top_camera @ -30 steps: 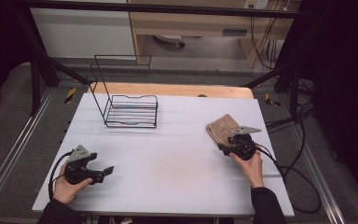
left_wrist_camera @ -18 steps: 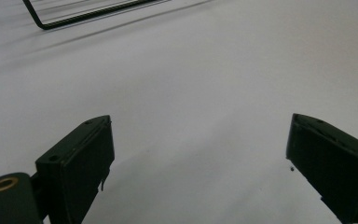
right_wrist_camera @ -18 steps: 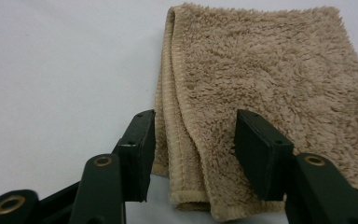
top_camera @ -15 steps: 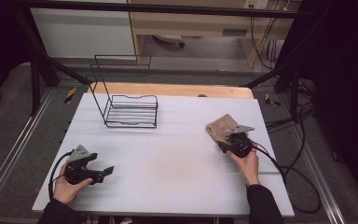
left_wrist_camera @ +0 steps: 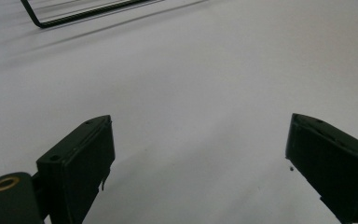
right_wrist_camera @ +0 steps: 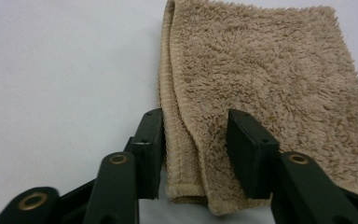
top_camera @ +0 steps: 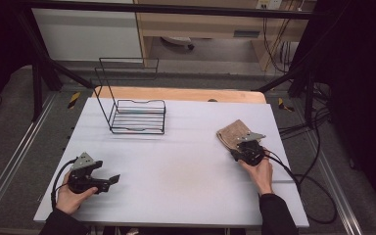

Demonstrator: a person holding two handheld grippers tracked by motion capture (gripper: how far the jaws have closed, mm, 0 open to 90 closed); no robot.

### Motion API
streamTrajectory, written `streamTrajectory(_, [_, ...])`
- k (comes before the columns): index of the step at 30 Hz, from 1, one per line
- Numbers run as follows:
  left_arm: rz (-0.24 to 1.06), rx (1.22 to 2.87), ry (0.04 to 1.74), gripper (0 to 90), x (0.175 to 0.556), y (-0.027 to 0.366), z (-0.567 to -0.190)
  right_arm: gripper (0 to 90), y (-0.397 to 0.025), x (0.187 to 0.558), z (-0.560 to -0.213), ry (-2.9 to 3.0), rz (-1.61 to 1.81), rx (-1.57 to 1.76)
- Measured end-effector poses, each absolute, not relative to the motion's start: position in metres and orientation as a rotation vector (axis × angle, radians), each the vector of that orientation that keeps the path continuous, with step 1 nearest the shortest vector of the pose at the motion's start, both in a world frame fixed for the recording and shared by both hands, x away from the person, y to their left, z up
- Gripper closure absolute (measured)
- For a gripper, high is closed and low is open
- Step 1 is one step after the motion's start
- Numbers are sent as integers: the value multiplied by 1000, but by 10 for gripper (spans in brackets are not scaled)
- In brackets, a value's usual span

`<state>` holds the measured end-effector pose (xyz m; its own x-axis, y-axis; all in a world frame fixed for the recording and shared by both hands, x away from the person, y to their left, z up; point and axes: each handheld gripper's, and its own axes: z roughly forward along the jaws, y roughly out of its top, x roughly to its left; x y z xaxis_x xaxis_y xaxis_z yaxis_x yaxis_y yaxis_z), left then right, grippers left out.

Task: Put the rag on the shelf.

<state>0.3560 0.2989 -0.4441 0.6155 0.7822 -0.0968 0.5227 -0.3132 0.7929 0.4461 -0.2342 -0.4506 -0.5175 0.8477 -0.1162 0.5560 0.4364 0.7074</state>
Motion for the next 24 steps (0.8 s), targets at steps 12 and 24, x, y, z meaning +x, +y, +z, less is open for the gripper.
streamTrajectory(12, [385,2000,1029,81,357,299,-445,811,-238,447,-446,2206,839,1176])
streamTrajectory(24, [388,1994,1030,83,356,299,-444,820,-228,430,-424,2271,972,1160])
